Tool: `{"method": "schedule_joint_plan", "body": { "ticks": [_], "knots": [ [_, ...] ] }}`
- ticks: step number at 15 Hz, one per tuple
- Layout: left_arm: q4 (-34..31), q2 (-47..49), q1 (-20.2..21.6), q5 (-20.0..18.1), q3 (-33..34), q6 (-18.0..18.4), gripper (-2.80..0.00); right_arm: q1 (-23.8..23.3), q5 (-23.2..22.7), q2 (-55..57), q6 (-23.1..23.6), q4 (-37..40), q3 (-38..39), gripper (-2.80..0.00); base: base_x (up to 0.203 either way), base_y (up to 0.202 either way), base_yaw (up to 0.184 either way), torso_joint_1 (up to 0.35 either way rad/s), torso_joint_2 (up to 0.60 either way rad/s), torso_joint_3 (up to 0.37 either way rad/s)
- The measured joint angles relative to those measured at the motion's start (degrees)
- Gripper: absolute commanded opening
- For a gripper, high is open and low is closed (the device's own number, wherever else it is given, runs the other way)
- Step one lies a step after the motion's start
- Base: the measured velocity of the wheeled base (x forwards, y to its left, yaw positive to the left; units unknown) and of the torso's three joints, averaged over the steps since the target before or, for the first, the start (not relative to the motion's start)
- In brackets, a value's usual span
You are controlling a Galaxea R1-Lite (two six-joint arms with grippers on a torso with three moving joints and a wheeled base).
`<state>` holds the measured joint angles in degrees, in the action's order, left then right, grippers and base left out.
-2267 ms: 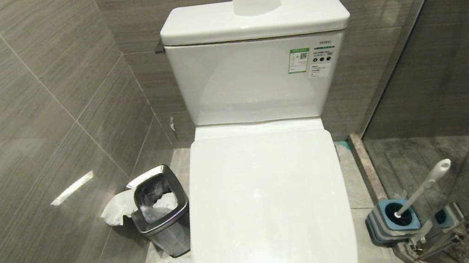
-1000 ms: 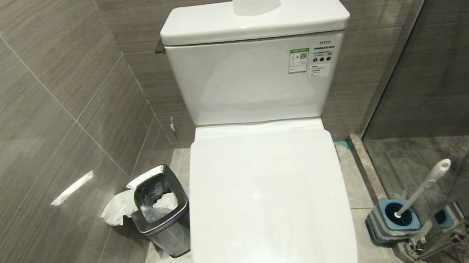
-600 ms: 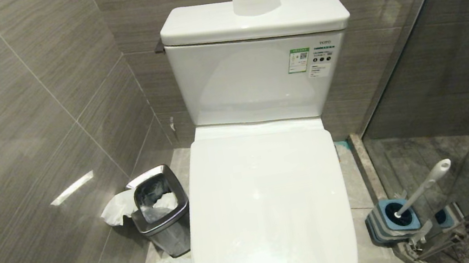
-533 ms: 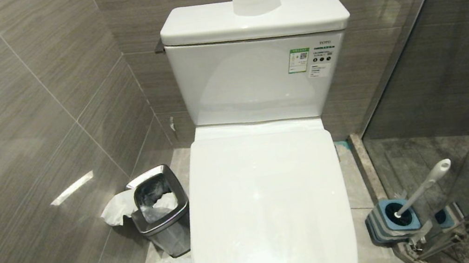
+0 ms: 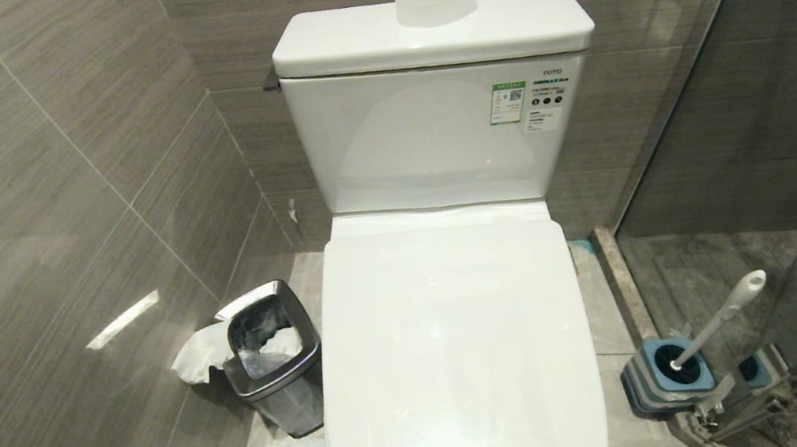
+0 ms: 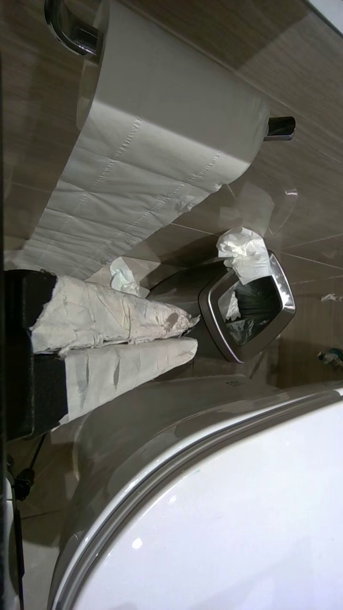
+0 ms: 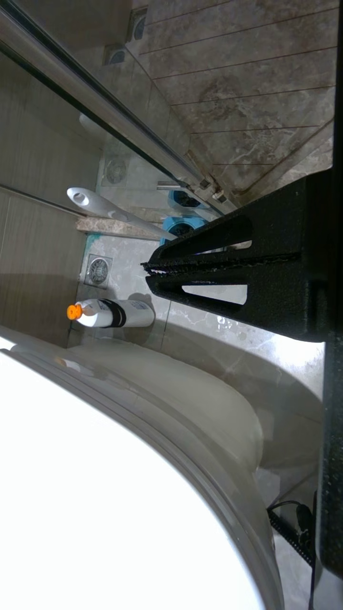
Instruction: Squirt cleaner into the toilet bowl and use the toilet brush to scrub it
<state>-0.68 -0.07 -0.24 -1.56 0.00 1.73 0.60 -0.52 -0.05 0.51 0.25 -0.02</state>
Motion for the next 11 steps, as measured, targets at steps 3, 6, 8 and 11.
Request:
{"method": "schedule_joint_plan", "body": {
  "ticks": [3, 6, 8, 11],
  "knots": [
    [0.00, 0.00, 0.00, 0.00, 0.00, 0.02, -2.80, 0.00, -0.05, 0.00, 0.00, 0.01, 0.00, -2.80, 0.000, 0.000, 0.000, 0.000, 0.00, 0.000],
    [0.00, 0.00, -0.05, 0.00, 0.00, 0.00, -2.80, 0.00, 0.00, 0.00, 0.03, 0.00, 0.00, -2.80, 0.000, 0.000, 0.000, 0.000, 0.00, 0.000],
    [-0.01, 0.00, 0.02, -0.01, 0.00, 0.02, -2.80, 0.00, 0.00, 0.00, -0.51, -0.04, -0.05, -2.80, 0.000, 0.000, 0.000, 0.000, 0.00, 0.000],
    [0.00, 0.00, -0.02, -0.01, 0.00, 0.02, -2.80, 0.00, 0.01, 0.00, -0.76, 0.00, -0.07, -2.80, 0.000, 0.000, 0.000, 0.000, 0.00, 0.000]
  ]
}}
